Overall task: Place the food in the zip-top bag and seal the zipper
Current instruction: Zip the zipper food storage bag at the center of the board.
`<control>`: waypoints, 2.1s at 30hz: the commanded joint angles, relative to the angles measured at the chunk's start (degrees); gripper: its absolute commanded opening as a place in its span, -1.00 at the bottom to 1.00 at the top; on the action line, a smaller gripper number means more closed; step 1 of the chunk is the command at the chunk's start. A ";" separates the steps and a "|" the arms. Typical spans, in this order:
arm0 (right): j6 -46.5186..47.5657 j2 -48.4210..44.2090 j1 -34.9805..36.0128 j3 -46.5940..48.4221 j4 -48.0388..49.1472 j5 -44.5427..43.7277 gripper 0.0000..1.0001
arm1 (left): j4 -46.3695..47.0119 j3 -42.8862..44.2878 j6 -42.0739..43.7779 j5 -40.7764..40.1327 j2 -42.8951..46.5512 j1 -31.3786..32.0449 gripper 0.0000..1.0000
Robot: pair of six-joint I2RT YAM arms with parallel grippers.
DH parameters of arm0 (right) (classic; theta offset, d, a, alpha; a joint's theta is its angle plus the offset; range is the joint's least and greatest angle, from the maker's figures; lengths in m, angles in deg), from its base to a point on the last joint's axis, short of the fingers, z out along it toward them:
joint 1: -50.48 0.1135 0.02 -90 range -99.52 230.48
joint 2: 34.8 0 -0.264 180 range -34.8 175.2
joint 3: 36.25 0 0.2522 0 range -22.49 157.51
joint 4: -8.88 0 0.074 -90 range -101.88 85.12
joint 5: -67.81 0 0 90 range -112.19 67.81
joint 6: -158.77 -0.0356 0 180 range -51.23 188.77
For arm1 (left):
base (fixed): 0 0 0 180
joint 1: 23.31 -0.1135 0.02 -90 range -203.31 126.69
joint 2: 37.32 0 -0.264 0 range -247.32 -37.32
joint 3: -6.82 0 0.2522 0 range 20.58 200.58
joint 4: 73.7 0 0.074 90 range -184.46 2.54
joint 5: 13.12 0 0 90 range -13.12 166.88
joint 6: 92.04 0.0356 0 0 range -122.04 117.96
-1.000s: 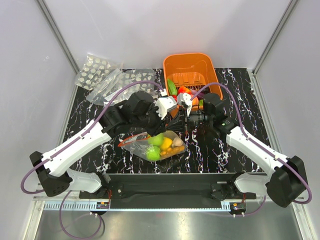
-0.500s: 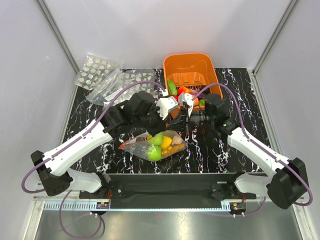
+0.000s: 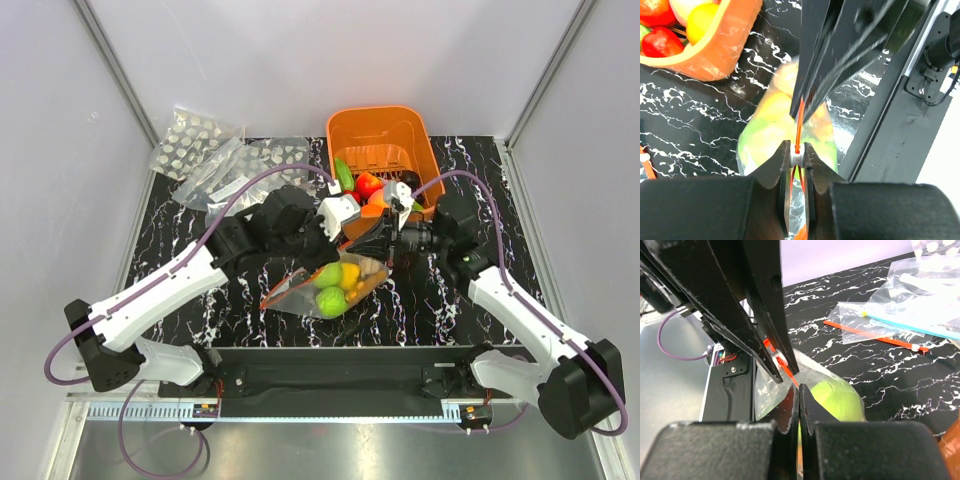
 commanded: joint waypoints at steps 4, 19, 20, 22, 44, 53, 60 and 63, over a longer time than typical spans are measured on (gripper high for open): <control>-3.93 -3.48 -4.83 -0.91 6.25 -1.62 -0.99 | -4.08 -0.51 0.42 -0.22 1.66 0.60 -0.92; -11.32 -8.48 -15.91 -5.57 6.60 -18.65 -1.00 | -5.13 -0.51 0.51 -1.54 1.66 2.10 -0.92; -11.49 -9.01 -16.52 -5.83 6.07 -20.16 -1.00 | -5.31 -0.42 0.51 -1.54 1.57 2.27 -0.92; -11.49 -10.33 -18.01 -6.09 3.70 -25.32 -0.99 | -5.31 -0.42 0.51 -1.63 1.48 2.27 -0.92; -9.38 -16.57 -22.94 -3.72 -15.99 -57.94 -1.00 | -6.54 -0.25 0.25 -1.80 -0.19 3.15 -0.92; -10.52 -17.97 -23.47 -4.33 -18.28 -64.99 -1.00 | -6.89 -0.07 -0.72 -4.79 -2.20 3.24 -0.92; -9.91 -20.88 -23.47 -5.22 -17.13 -57.55 -0.99 | -7.33 2.04 -2.39 -8.65 -5.72 3.24 -0.75; -10.61 -21.67 -23.56 -5.48 -17.75 -53.15 -1.00 | -7.24 2.13 -3.96 -10.41 -5.29 2.89 -0.76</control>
